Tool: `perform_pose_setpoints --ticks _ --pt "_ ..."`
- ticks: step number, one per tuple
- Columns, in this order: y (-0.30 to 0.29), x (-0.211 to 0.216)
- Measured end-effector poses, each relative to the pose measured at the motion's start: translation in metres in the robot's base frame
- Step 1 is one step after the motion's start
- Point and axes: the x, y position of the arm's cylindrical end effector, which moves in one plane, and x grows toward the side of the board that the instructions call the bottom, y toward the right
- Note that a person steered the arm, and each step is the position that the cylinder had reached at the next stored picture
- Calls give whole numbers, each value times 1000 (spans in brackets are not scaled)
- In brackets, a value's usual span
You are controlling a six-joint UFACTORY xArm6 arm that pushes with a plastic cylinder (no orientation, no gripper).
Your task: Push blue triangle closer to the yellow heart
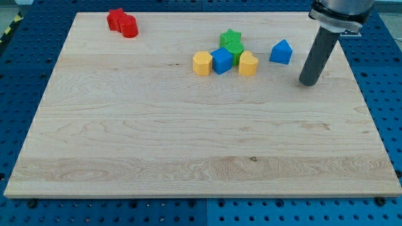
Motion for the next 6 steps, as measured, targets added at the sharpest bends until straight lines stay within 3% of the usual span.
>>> perform_pose_setpoints --ticks 3,5,6 --pt "0 -76" --pt "-11 -75" --pt "-47 -70"
